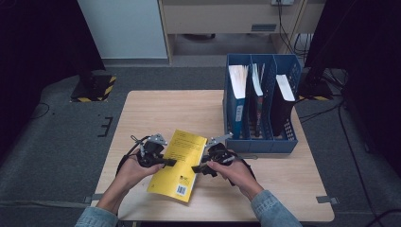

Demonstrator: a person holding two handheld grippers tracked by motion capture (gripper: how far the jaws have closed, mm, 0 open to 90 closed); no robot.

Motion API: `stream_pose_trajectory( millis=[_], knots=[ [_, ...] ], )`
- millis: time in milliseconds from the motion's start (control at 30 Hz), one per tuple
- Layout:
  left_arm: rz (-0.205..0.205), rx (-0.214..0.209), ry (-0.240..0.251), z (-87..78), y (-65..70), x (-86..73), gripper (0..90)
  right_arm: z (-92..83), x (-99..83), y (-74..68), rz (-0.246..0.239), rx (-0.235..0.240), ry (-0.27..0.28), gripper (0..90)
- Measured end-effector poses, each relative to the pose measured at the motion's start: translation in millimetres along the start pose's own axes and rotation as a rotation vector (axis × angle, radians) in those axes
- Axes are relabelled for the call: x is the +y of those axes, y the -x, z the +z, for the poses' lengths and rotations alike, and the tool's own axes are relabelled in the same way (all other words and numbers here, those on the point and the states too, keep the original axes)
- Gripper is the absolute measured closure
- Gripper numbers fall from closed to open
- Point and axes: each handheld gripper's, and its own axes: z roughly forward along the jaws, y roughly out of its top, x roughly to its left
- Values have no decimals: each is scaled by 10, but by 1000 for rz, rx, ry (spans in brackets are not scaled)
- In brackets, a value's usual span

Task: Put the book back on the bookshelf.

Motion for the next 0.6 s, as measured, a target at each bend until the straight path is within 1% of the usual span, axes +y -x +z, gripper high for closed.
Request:
stream_pose_trajectory(
  millis=[67,167,233,267,367,533,600],
  knots=[
    [2,1,14,-26,-3,-1,849,-59,47,-36,-20,-8,3,409],
    [6,9,24,-48,-7,12,848,-125,122,-88,-40,-20,5,427],
    [8,9,24,-59,-15,19,848,-143,174,-127,-53,-34,-2,427],
    [11,7,25,-64,-20,19,847,-145,195,-139,-57,-31,-11,427],
    [12,0,29,-65,-36,2,846,-119,235,-160,-63,-25,-37,426],
    [14,-6,40,-63,-43,-12,846,-29,266,-160,-47,-16,-57,423],
    [11,-4,48,-79,-45,-21,843,-5,278,-168,-48,-31,-51,424]
  ],
)
